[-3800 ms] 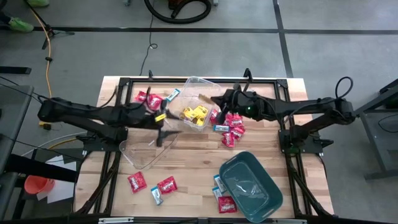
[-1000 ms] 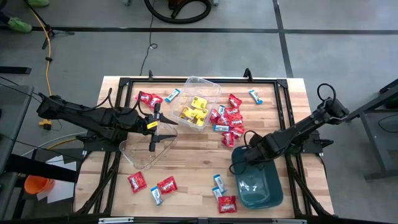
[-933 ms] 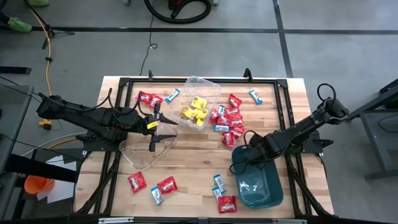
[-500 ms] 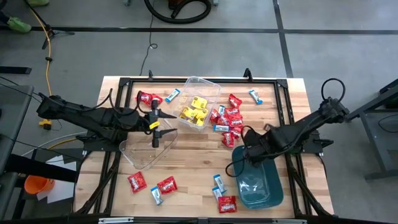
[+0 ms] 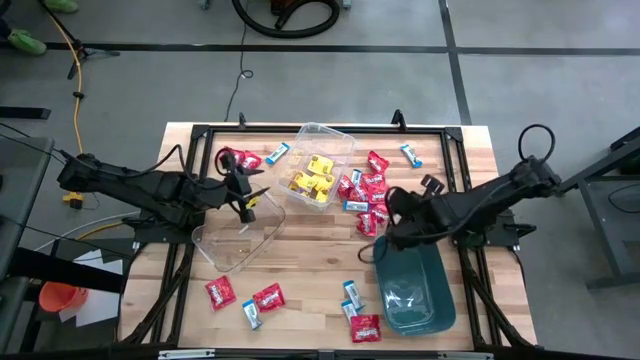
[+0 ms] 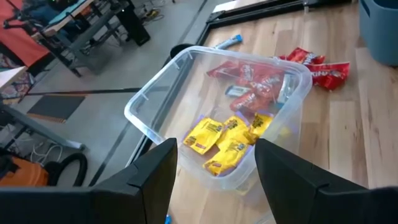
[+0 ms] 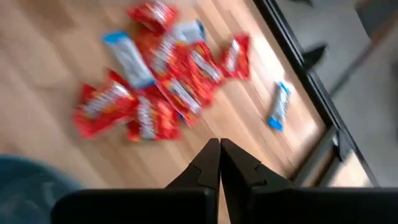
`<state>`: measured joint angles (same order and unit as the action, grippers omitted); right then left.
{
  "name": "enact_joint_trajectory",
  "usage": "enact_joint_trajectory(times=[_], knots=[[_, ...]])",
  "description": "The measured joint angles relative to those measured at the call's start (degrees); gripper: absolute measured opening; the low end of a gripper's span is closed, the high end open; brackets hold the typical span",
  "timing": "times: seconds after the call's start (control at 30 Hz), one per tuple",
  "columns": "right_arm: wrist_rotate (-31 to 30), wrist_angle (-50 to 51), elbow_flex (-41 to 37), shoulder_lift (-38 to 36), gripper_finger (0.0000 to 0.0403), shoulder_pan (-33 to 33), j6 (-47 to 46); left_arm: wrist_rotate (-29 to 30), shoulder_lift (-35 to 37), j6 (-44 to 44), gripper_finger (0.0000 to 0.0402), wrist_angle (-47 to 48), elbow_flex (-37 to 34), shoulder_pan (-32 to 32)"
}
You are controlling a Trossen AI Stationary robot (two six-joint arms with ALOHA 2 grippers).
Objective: Sort candy
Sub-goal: Put the white chocolate into the transparent bin
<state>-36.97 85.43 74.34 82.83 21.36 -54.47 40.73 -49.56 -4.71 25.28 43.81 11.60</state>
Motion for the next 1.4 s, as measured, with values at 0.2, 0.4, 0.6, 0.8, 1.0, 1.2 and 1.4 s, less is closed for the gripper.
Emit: enact_joint_trajectory(times=[0.2,0.4,0.6,0.8,1.0,1.2,1.4], knots=[[2.0,0.5,-7.1,0.0,0.005,-5.6,-0.6,0.0,0.0,0.3,0.0205,-0.1,0.0,0.0],[-1.2,1.5,-8.8,0.0,0.0127,-11.2,1.8,0.0,0.0,1.6,0.0205,-0.1,0.0,0.0],[-7.0,-2.9,-10.1,-1.3,0.0202,-23.5,9.1,0.0,0.0,2.5,0.0205,-0.1,0.0,0.0],[5.4,-23.0,-18.4,-6.7,0.0217,-45.6,28.7,0.0,0.0,3.1,0.0205,0.5,0.0,0.0],[20.7,-43.2,-24.4,-7.4,0.0216,-64.0,37.9,-0.1,0.0,3.6,0.0205,0.5,0.0,0.0],[28.2,-49.4,-26.4,-3.6,0.0216,-71.4,41.1,-1.1,0.0,4.3,0.0205,0.4,0.0,0.0],[30.1,-50.5,-26.5,1.7,0.0216,-72.0,43.0,-1.2,0.0,4.3,0.0205,0.1,0.0,0.0]])
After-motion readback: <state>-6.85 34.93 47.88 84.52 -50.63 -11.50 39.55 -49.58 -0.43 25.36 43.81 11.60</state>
